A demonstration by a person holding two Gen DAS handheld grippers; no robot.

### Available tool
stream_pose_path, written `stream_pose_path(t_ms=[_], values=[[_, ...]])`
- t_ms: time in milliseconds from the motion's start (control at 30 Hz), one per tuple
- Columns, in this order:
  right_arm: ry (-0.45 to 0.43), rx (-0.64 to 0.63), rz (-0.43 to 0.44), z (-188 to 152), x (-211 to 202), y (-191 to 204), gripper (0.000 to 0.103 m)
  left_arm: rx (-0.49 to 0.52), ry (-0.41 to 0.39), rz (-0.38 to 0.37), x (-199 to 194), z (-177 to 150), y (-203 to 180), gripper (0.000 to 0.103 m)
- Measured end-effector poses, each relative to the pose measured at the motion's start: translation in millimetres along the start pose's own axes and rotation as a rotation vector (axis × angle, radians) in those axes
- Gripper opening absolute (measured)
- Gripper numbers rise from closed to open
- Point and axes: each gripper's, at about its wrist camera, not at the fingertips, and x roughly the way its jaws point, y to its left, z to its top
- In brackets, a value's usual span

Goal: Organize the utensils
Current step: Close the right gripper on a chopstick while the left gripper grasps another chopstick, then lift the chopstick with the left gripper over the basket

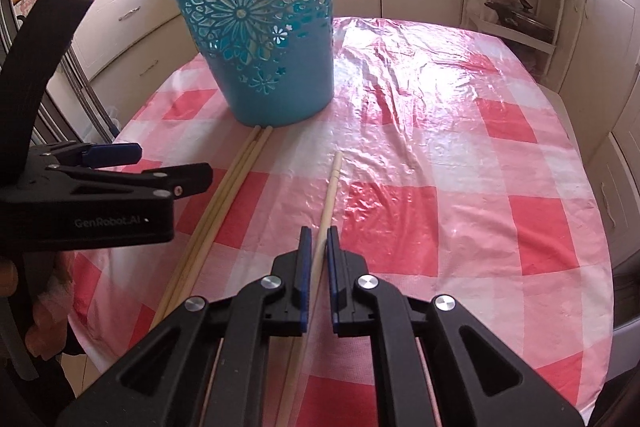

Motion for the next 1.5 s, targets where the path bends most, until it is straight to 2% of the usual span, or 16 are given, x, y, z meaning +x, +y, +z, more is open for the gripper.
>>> stream_pose_path(t_ms=[167, 300, 400, 467, 667, 733, 800, 933, 1033, 1100, 1133, 1233, 1500], values=[[-0.008, 0.004, 0.009, 2, 1, -3, 0.008, -0.004, 0.018, -0.009, 9, 2, -3, 0.088], [-0.011, 0.003, 0.012, 1, 1, -4, 0.009, 0.005, 0.029, 0.011, 14, 1, -5, 0.088], [-0.017, -0.002, 0.008, 1, 1, -3, 0.009, 0.0, 0.028, 0.005, 14, 3, -3, 0.083], [-0.021, -0.006, 0.005, 1, 2, -2, 0.01, 0.0, 0.021, 0.003, 12, 3, -2, 0.077], [-0.033, -0.011, 0.013, 4, 5, 2, 0.023, 0.015, -0.011, -0.006, 9, 6, -5, 0.051], [-0.036, -0.012, 0.008, 5, 6, 4, 0.024, 0.021, -0.017, -0.014, 8, 7, -6, 0.032], [-0.039, -0.009, 0.006, 6, 7, 4, 0.024, 0.02, -0.015, -0.029, 7, 8, -4, 0.022], [-0.043, -0.002, -0.006, 9, 10, 4, 0.024, 0.005, -0.008, -0.063, 6, 8, 0, 0.021], [-0.043, -0.015, -0.023, 10, 11, 6, 0.024, 0.012, -0.009, -0.054, 10, 11, 1, 0.02], [-0.041, -0.045, -0.044, 10, 11, 10, 0.021, 0.02, -0.009, -0.054, 10, 10, 0, 0.008], [-0.042, -0.058, -0.056, 10, 11, 11, 0.019, 0.017, -0.006, -0.065, 10, 10, 0, 0.007], [-0.038, -0.046, -0.055, 10, 10, 8, 0.013, -0.002, 0.001, -0.091, 7, 7, 4, 0.005], [-0.041, -0.056, -0.065, 10, 12, 9, 0.013, -0.03, -0.001, -0.125, -4, -2, 19, 0.005]])
